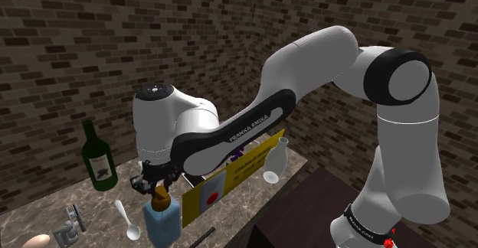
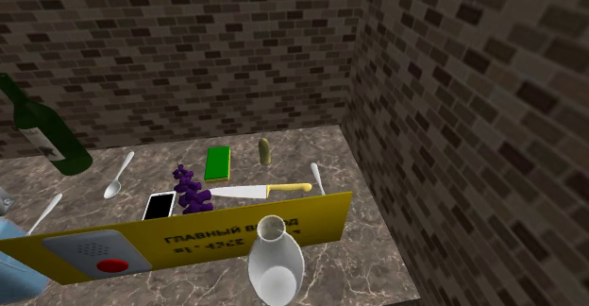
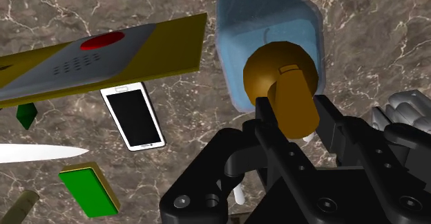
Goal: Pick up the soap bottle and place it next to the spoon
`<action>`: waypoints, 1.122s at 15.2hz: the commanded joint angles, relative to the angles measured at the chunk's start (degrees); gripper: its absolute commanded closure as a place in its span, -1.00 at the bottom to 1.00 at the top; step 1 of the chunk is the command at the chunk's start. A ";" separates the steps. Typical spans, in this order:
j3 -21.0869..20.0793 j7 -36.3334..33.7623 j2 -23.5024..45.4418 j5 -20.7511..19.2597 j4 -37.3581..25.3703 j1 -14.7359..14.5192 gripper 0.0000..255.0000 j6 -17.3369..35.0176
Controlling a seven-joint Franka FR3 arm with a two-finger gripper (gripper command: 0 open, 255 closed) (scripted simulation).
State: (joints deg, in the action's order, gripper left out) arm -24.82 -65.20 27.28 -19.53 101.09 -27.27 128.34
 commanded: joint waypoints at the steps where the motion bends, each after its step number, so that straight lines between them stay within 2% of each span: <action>1: 0.08 -0.15 0.22 -0.17 0.12 -0.07 1.00 0.38; 7: 0.09 -0.15 0.22 -0.17 0.12 -0.07 1.00 0.38; 8: 0.09 -0.15 0.21 -0.16 0.12 -0.07 -1.00 0.38; 13: 0.08 -0.15 0.21 -0.16 0.12 -0.07 -1.00 0.37; 17: -1.35 1.36 -3.87 2.32 -1.43 0.65 -1.00 -4.88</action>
State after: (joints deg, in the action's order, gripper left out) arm -25.89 -64.16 24.03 -17.70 100.54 -26.64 124.95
